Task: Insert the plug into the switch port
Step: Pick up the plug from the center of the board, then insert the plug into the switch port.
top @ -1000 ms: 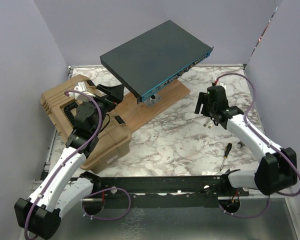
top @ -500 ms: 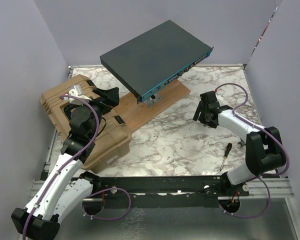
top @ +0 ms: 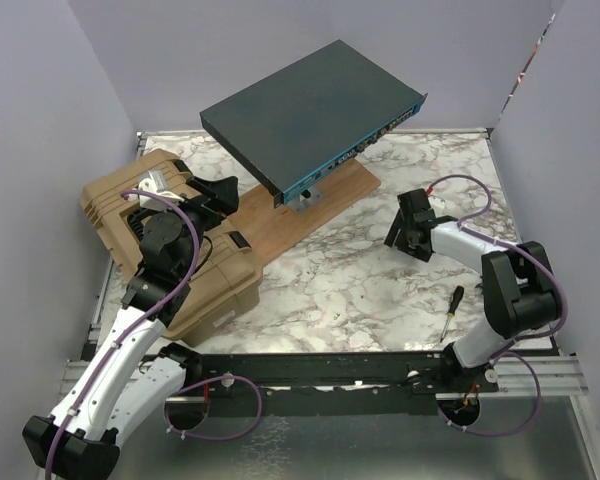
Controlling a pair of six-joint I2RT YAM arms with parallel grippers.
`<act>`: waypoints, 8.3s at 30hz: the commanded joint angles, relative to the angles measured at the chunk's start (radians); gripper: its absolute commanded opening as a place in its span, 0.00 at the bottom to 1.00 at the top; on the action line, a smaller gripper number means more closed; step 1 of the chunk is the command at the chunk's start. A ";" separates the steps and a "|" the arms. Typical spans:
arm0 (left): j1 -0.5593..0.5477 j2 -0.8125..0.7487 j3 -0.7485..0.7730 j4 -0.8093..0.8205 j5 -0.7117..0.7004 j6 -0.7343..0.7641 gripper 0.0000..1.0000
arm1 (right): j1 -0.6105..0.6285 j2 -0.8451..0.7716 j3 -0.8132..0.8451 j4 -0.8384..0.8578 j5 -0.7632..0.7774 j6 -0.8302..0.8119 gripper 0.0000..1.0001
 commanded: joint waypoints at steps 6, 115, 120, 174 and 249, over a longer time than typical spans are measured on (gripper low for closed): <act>-0.003 -0.014 0.013 -0.010 -0.024 0.015 0.99 | -0.011 0.103 0.080 0.092 -0.061 -0.020 0.73; -0.024 -0.025 -0.008 -0.005 -0.033 0.035 0.99 | 0.109 0.064 -0.145 0.247 0.097 -0.094 0.20; -0.024 -0.020 -0.007 -0.004 -0.032 0.032 0.99 | 0.109 -0.004 -0.143 0.247 0.077 -0.153 0.07; -0.024 0.152 0.101 0.014 0.086 -0.075 0.99 | 0.017 -0.067 0.885 -0.451 -0.580 -0.794 0.01; -0.025 0.217 0.099 0.060 0.130 -0.132 0.99 | 0.080 0.149 1.120 -0.573 -0.541 -0.839 0.01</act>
